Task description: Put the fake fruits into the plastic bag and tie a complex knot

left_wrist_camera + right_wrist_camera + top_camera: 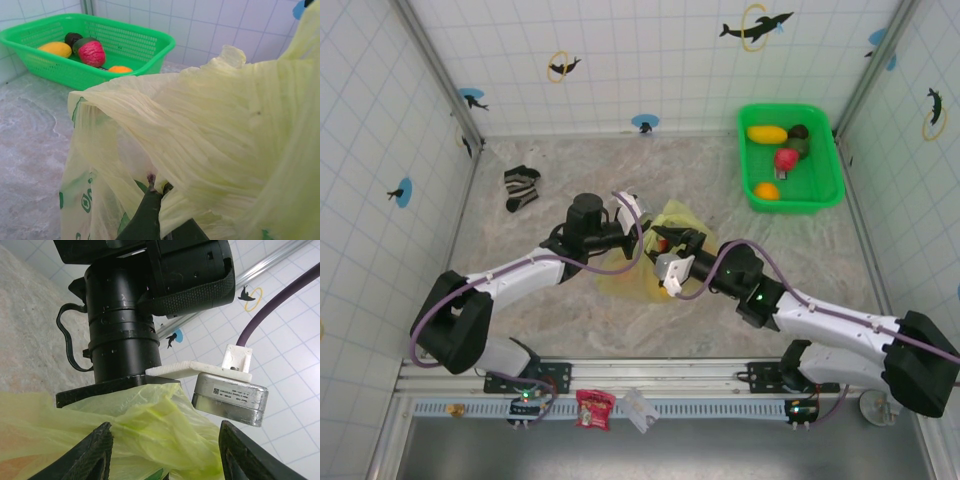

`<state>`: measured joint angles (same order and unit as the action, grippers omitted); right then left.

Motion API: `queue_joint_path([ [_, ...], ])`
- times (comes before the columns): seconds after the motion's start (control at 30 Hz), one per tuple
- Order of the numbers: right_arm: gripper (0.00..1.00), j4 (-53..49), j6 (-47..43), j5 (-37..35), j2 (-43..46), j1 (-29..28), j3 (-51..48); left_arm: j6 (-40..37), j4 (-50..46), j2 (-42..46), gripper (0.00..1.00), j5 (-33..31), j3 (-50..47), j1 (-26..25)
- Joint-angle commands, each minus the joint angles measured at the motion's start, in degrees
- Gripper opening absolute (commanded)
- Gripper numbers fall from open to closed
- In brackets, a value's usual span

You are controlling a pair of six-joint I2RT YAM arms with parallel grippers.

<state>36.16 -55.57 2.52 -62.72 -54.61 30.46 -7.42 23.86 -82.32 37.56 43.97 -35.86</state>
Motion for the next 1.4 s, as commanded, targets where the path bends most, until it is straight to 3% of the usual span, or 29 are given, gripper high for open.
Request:
queue_joint_path([
  [0.0,0.58,3.0,-1.5,0.6,-1.1,0.6,3.0,0.5,-0.3,-0.9,0.0,2.1,1.9,0.3],
  [0.13,0.51,3.1,-1.5,0.5,-2.3,1.2,4.3,0.5,-0.3,-1.0,0.0,2.1,1.9,0.3],
  [0.37,0.17,1.6,-0.4,1.8,-2.6,1.7,6.2,0.4,-0.2,-0.8,0.0,2.0,2.0,0.3],
  [0.53,0.02,0.5,1.8,2.8,-1.7,1.9,6.3,0.4,-0.1,-0.4,0.0,1.8,1.8,0.4],
  [0.73,0.0,0.3,8.7,3.5,0.9,3.4,5.4,2.4,1.7,0.2,0.0,-0.7,0.7,1.2],
  [1.03,0.0,7.3,27.7,5.2,6.9,10.0,-1.3,5.1,2.1,1.4,0.0,-11.8,-0.7,3.2],
  [1.27,0.0,10.8,39.9,-2.4,10.4,11.4,-7.1,5.3,0.4,2.2,0.0,-20.1,-1.2,3.3],
  [1.37,0.0,9.9,47.3,-6.3,11.6,12.9,-8.4,5.6,0.1,3.2,0.0,-26.7,-1.6,3.3],
])
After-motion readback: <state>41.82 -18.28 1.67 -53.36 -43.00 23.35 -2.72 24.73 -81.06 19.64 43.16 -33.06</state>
